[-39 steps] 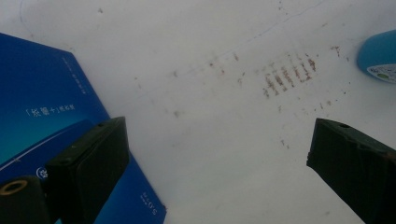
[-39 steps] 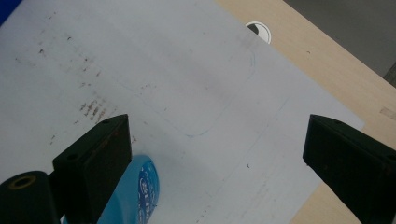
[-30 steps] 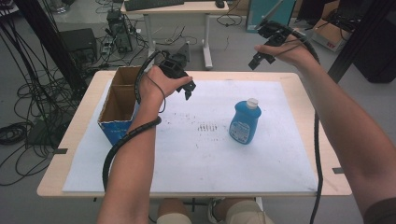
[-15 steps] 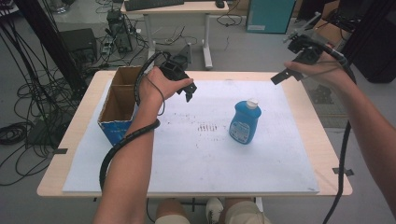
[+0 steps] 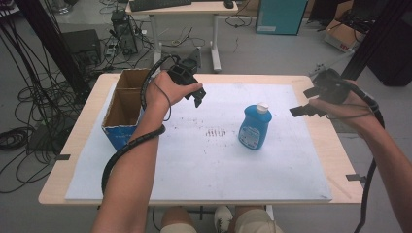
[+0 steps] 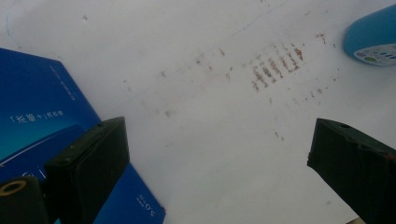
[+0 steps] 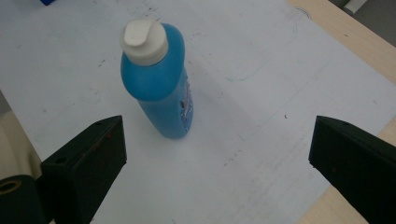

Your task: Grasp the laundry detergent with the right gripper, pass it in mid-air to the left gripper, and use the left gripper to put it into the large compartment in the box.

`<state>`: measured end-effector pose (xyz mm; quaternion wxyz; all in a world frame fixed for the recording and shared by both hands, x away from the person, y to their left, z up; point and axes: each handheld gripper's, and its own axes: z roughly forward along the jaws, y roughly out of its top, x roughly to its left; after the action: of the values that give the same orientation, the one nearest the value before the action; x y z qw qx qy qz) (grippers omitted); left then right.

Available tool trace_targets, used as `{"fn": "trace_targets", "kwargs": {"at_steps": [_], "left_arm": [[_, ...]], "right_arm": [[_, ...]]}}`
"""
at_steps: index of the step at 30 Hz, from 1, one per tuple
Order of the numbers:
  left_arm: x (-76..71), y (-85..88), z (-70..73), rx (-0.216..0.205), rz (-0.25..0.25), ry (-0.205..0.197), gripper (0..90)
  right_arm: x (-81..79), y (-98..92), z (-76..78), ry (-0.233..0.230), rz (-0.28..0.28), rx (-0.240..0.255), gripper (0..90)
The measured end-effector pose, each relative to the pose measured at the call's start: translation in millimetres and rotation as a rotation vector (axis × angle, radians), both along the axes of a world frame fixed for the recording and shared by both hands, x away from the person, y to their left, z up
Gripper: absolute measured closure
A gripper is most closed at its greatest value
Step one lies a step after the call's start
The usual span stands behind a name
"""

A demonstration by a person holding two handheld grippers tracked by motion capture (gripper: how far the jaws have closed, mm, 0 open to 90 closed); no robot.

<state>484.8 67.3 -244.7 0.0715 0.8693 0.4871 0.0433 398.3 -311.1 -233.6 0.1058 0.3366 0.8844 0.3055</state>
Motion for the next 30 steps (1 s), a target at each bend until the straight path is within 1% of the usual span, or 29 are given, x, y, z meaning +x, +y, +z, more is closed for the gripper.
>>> {"fn": "trace_targets", "kwargs": {"at_steps": [2,4,8,10,13,14,16,19,20,21,22,24,25,28,30], "left_arm": [[-0.1,0.6,0.4,-0.002,0.002,-0.003,5.6],[-0.2,2.4,0.7,-0.002,0.000,-0.007,5.6],[-0.9,4.0,-1.0,-0.002,0.002,-0.004,5.6],[-1.1,4.3,-1.5,-0.002,0.002,-0.003,5.6],[-1.9,5.0,-2.5,-0.006,0.004,-0.006,5.6],[-1.9,5.0,-2.5,-0.006,0.004,-0.006,5.5],[-2.2,5.6,-2.6,-0.005,0.001,-0.001,5.6],[-2.1,5.7,-3.3,-0.001,0.001,-0.003,5.5],[-2.1,5.7,-3.3,-0.001,0.001,-0.003,5.5],[-2.2,5.4,-3.9,-0.002,0.000,-0.001,5.6],[-2.1,5.3,-4.1,-0.001,-0.001,-0.001,5.5],[-2.1,5.2,-4.8,0.000,-0.001,-0.004,5.6],[-2.2,5.1,-5.2,0.000,-0.002,-0.002,5.6],[-2.1,5.7,-5.9,0.000,-0.001,-0.004,5.6],[-2.2,6.4,-6.6,0.000,0.000,-0.004,5.6]], "right_arm": [[-2.3,-0.6,-2.5,-0.004,0.003,0.001,4.1],[-11.8,-0.8,-11.2,-0.026,0.003,0.006,4.0],[-21.1,4.2,-23.6,-0.066,0.011,0.011,3.9],[-23.8,8.0,-31.3,-0.075,0.018,0.020,3.9],[-26.1,13.4,-42.6,-0.092,0.030,0.022,3.8],[-26.1,13.4,-42.6,-0.092,0.030,0.022,3.8],[-28.0,19.4,-56.3,-0.104,0.028,0.041,3.7],[-29.0,24.0,-67.6,-0.110,0.021,0.055,3.5],[-29.0,24.0,-67.6,-0.110,0.021,0.055,3.5],[-28.6,28.6,-76.9,-0.120,0.015,0.056,3.5],[-28.2,30.6,-80.6,-0.121,0.014,0.057,3.4],[-27.9,32.2,-83.4,-0.122,0.011,0.062,3.5],[-27.3,36.7,-90.1,-0.134,0.011,0.067,3.6],[-25.5,42.6,-100.0,-0.150,0.009,0.082,3.8],[-24.9,43.5,-102.0,-0.154,0.009,0.084,3.4]]}}
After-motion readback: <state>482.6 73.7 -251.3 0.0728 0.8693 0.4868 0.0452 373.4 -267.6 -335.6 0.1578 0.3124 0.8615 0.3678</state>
